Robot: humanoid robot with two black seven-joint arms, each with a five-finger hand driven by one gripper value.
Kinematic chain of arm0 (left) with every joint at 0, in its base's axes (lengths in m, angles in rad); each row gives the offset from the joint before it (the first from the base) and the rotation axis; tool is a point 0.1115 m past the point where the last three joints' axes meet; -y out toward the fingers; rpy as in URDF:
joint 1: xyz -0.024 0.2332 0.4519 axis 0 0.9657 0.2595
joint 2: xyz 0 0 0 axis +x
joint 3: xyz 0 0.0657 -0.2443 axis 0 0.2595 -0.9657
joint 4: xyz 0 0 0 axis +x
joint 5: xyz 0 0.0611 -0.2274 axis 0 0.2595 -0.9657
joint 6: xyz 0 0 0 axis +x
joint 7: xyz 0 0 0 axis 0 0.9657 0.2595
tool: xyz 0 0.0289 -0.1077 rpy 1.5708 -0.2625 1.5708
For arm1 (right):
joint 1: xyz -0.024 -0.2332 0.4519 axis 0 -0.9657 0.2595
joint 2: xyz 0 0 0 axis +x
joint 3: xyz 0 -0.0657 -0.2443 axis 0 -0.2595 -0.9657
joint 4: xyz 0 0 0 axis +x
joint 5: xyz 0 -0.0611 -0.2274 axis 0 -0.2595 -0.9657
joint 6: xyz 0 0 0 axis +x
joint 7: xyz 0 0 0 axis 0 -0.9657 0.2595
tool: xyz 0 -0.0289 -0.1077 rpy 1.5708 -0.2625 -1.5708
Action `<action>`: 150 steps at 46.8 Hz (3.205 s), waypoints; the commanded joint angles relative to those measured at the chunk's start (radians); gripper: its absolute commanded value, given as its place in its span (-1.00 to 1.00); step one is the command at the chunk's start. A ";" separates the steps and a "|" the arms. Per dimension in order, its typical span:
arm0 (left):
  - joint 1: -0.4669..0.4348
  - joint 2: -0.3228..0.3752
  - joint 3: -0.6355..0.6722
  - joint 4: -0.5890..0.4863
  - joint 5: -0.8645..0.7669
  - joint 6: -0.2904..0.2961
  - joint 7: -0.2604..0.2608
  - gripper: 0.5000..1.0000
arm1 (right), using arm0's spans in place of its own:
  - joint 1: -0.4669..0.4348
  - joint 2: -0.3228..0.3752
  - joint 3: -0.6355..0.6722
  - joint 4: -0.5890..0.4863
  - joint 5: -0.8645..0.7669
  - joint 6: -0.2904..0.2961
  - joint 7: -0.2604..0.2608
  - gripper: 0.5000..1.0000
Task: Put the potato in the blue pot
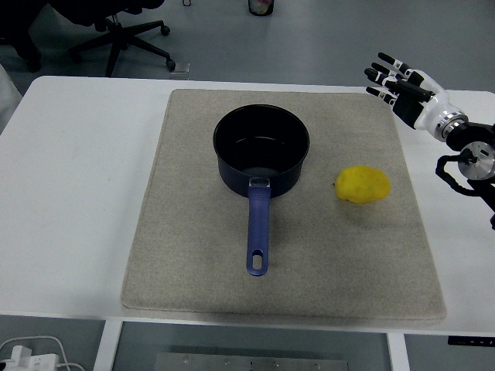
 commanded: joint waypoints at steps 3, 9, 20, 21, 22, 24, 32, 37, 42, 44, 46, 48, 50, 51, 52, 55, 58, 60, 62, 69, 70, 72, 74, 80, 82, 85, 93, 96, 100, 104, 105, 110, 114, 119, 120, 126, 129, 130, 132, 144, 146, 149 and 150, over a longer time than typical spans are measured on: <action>0.006 0.000 0.006 0.001 0.000 0.002 -0.006 0.99 | 0.002 0.000 0.000 0.000 0.000 0.000 0.000 0.72; 0.008 0.000 0.001 0.002 0.000 0.002 -0.006 0.99 | 0.002 0.000 0.000 0.000 0.000 0.000 0.000 0.72; 0.005 0.000 0.001 -0.005 0.000 0.000 -0.006 0.99 | 0.002 -0.002 -0.003 0.002 -0.008 0.006 -0.002 0.73; 0.005 0.000 0.001 -0.003 0.000 -0.002 -0.006 0.99 | 0.002 -0.002 -0.003 0.003 -0.009 0.006 -0.002 0.72; 0.005 0.000 0.001 -0.002 0.000 0.000 -0.006 0.99 | 0.002 -0.002 -0.003 0.003 -0.009 0.006 -0.002 0.72; 0.005 0.000 0.001 0.000 0.000 0.000 -0.006 0.99 | 0.002 -0.002 -0.003 0.003 -0.009 0.006 -0.002 0.72; 0.005 0.000 0.001 -0.003 0.000 0.000 -0.006 0.99 | 0.006 -0.014 -0.005 0.003 -0.012 0.006 -0.002 0.72; 0.005 0.000 0.001 -0.002 0.000 0.000 -0.006 0.99 | 0.023 -0.015 -0.015 0.003 -0.014 0.011 -0.003 0.72; 0.005 0.000 0.001 -0.002 0.000 0.000 -0.006 0.99 | 0.028 -0.018 -0.017 0.005 -0.024 0.014 -0.002 0.72; 0.005 0.000 0.001 -0.002 0.000 0.000 -0.006 0.99 | 0.034 -0.018 -0.017 0.005 -0.040 0.014 -0.002 0.72; 0.005 0.000 0.001 -0.002 0.000 0.000 -0.006 0.99 | 0.043 -0.018 -0.017 0.005 -0.057 0.014 -0.002 0.72; 0.005 0.000 0.001 -0.002 0.000 0.000 -0.006 0.99 | 0.046 -0.018 -0.017 0.005 -0.072 0.014 -0.002 0.72; 0.005 0.000 0.001 -0.002 0.000 0.000 -0.006 0.99 | 0.051 -0.017 -0.017 0.005 -0.081 0.015 -0.002 0.72; 0.005 0.000 0.001 -0.002 0.000 0.000 -0.006 0.99 | 0.052 -0.018 -0.017 0.005 -0.083 0.017 -0.002 0.72; 0.005 0.000 0.001 -0.002 0.000 0.000 -0.006 0.99 | 0.052 -0.017 -0.018 0.005 -0.084 0.017 -0.002 0.72; 0.003 0.000 0.001 -0.002 0.000 0.000 -0.006 0.99 | 0.054 -0.015 -0.020 0.006 -0.092 0.017 -0.002 0.72; 0.005 0.000 0.001 -0.002 0.000 0.000 -0.006 0.99 | 0.055 -0.015 -0.020 0.008 -0.101 0.018 -0.002 0.72; 0.005 0.000 0.001 -0.002 0.000 0.000 -0.006 0.99 | 0.055 -0.015 -0.020 0.009 -0.110 0.018 -0.002 0.72; 0.005 0.000 0.001 -0.002 0.000 0.000 -0.006 0.99 | 0.055 -0.015 -0.020 0.011 -0.124 0.023 -0.002 0.72; 0.005 0.000 0.001 -0.002 0.000 0.000 -0.006 0.99 | 0.057 -0.015 -0.020 0.011 -0.178 0.054 -0.003 0.72; 0.005 0.000 0.001 -0.002 0.000 0.000 -0.006 0.99 | 0.058 -0.015 -0.019 0.012 -0.186 0.057 -0.003 0.72; 0.005 0.000 0.001 -0.002 0.000 0.000 -0.006 0.99 | 0.061 -0.014 -0.020 0.012 -0.199 0.061 -0.003 0.72; 0.005 0.000 0.001 -0.002 0.000 0.000 -0.006 0.99 | 0.072 -0.012 -0.022 0.012 -0.219 0.063 -0.003 0.72; 0.005 0.000 0.001 -0.002 0.000 0.000 -0.006 0.99 | 0.083 -0.011 -0.022 0.012 -0.290 0.063 -0.003 0.72; 0.005 0.000 0.001 -0.002 0.000 0.000 -0.006 0.99 | 0.086 -0.012 -0.020 0.014 -0.305 0.063 -0.003 0.72; 0.005 0.000 0.001 -0.002 0.000 0.000 -0.006 0.99 | 0.089 -0.015 -0.022 0.020 -0.319 0.064 -0.003 0.72; 0.005 0.000 0.001 -0.002 0.000 0.000 -0.006 0.99 | 0.091 -0.032 -0.020 0.055 -0.357 0.064 -0.003 0.72; 0.003 0.000 0.001 -0.002 0.000 0.000 -0.006 0.99 | 0.091 -0.034 -0.020 0.072 -0.382 0.064 -0.003 0.72; 0.005 0.000 0.001 -0.002 0.000 0.000 -0.006 0.99 | 0.089 -0.034 -0.020 0.097 -0.419 0.064 -0.003 0.72; 0.005 0.000 0.001 -0.002 0.000 0.000 -0.006 0.99 | 0.092 -0.034 -0.020 0.114 -0.455 0.064 -0.003 0.72; 0.005 0.000 0.001 -0.002 0.000 0.000 -0.006 0.99 | 0.094 -0.034 -0.022 0.117 -0.465 0.064 -0.003 0.72; 0.005 0.000 0.001 -0.002 0.000 0.000 -0.006 0.99 | 0.097 -0.044 -0.023 0.135 -0.508 0.072 -0.003 0.72; 0.005 0.000 0.001 -0.002 0.000 0.000 -0.006 0.99 | 0.098 -0.066 -0.025 0.153 -0.540 0.092 -0.003 0.72; 0.005 0.000 0.001 -0.002 0.000 0.000 -0.006 0.99 | 0.100 -0.093 -0.040 0.180 -0.584 0.127 -0.003 0.72; 0.005 0.000 0.001 -0.002 0.000 0.000 -0.006 0.99 | 0.100 -0.098 -0.045 0.184 -0.594 0.132 -0.003 0.72; 0.005 0.000 0.001 -0.002 0.000 0.000 -0.006 0.99 | 0.103 -0.127 -0.055 0.201 -0.638 0.149 -0.002 0.72; 0.005 0.000 0.001 -0.002 0.000 0.000 -0.006 0.99 | 0.111 -0.143 -0.069 0.203 -0.656 0.162 -0.002 0.72; 0.005 0.000 0.001 -0.002 0.000 0.000 -0.006 0.99 | 0.112 -0.147 -0.078 0.204 -0.663 0.167 -0.003 0.72; 0.005 0.000 0.001 -0.002 0.000 0.000 -0.006 0.99 | 0.117 -0.159 -0.100 0.212 -0.669 0.176 -0.002 0.72; 0.003 0.000 0.001 -0.002 0.000 0.000 -0.006 0.99 | 0.141 -0.248 -0.190 0.310 -0.709 0.184 0.000 0.72; 0.005 0.000 0.001 -0.002 0.000 0.000 -0.006 0.99 | 0.143 -0.259 -0.204 0.328 -0.736 0.184 0.002 0.72; 0.005 0.000 0.001 -0.002 0.000 0.000 -0.006 0.99 | 0.143 -0.284 -0.216 0.351 -0.784 0.184 0.014 0.72; 0.005 0.000 0.001 -0.002 0.000 0.000 -0.006 0.99 | 0.143 -0.290 -0.219 0.361 -0.798 0.184 0.018 0.72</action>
